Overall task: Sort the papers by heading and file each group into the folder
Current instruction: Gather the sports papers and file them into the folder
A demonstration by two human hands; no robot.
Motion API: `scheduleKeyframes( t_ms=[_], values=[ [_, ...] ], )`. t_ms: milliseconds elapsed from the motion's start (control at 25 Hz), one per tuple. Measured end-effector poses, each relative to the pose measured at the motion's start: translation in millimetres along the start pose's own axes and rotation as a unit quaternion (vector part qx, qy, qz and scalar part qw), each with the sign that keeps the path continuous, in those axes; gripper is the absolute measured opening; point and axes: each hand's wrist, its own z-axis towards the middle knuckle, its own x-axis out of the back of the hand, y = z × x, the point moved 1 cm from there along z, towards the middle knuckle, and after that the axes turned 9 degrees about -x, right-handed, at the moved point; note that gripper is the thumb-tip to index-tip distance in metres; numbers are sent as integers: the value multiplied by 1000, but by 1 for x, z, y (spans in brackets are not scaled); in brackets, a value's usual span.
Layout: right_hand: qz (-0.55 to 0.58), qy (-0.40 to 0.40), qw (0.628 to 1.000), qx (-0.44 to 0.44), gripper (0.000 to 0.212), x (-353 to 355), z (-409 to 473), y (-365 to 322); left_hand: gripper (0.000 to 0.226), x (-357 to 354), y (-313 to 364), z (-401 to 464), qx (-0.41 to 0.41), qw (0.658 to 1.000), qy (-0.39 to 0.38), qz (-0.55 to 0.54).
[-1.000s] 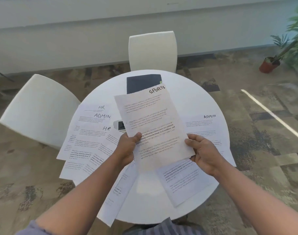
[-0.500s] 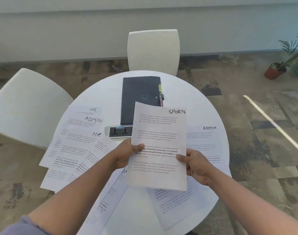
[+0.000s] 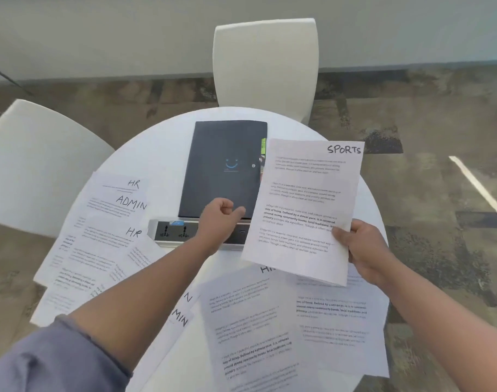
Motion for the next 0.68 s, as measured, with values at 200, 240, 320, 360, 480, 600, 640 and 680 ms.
scheduleKeyframes(
  t_ms=[200, 240, 320, 360, 480, 600, 640, 680],
  values=[
    [4, 36, 999, 4, 16, 19, 31, -15, 77, -25, 14, 37, -25, 962, -9, 273],
    [9, 40, 999, 4, 16, 21, 36, -17, 82, -31, 15, 42, -22, 954, -28, 297],
    [14, 43, 999, 1, 17, 23, 43, -19, 89, -42, 14, 51, -12, 942, -56, 331],
    [13, 42, 999, 0, 18, 25, 46, -19, 90, -47, 14, 56, -11, 937, -61, 344],
    [8, 39, 999, 1, 18, 27, 53, -19, 93, -55, 17, 70, 0, 927, -63, 370],
    [12, 41, 999, 1, 18, 29, 58, -19, 101, -59, 17, 80, 51, 925, -81, 369],
    [16, 41, 999, -1, 17, 29, 59, -19, 103, -60, 16, 80, 65, 923, -88, 368],
    [18, 41, 999, -3, 17, 29, 60, -18, 103, -62, 16, 81, 74, 922, -92, 368]
  ],
)
